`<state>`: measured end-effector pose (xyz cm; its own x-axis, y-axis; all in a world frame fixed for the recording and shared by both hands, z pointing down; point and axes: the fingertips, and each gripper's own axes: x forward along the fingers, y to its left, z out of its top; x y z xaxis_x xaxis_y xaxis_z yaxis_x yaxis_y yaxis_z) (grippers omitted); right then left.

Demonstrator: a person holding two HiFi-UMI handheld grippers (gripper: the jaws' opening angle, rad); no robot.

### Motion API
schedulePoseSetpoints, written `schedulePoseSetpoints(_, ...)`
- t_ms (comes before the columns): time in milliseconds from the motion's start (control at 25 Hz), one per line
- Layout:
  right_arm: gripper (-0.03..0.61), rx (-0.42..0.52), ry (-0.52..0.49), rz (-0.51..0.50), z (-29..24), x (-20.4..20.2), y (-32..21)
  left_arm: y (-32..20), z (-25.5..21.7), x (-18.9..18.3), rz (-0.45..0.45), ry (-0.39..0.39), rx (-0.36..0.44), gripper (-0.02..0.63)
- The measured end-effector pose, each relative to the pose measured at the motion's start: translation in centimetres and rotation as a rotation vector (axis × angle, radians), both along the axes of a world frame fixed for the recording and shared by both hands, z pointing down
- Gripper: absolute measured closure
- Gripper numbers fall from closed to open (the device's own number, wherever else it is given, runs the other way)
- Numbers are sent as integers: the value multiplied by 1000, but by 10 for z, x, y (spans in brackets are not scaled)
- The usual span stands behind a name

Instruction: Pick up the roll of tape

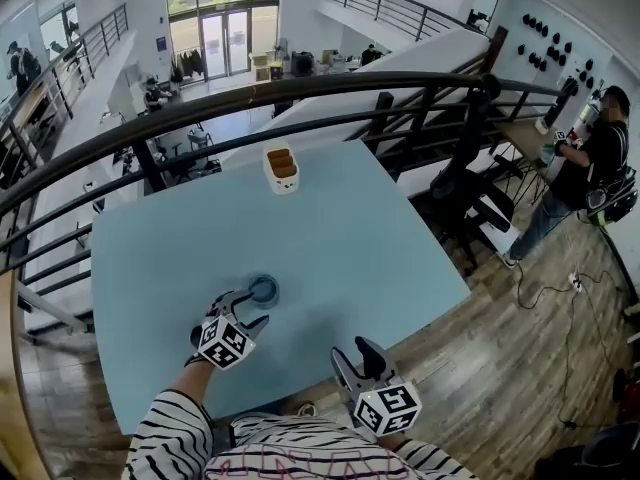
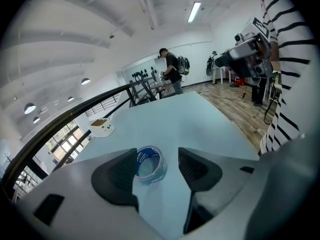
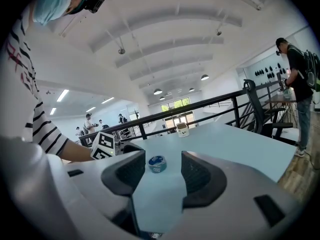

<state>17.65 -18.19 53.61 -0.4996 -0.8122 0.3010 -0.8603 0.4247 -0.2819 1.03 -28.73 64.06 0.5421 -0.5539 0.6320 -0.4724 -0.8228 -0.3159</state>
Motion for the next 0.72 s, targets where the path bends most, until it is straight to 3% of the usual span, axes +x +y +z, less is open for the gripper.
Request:
schedulePoseSetpoints(440, 359, -74, 28, 34, 23, 5, -12, -30, 53, 17, 92, -81, -87, 377)
schedulePoseSetpoints(720, 359, -102, 43, 69, 28, 16, -11, -32, 77, 21, 166, -244, -101, 379)
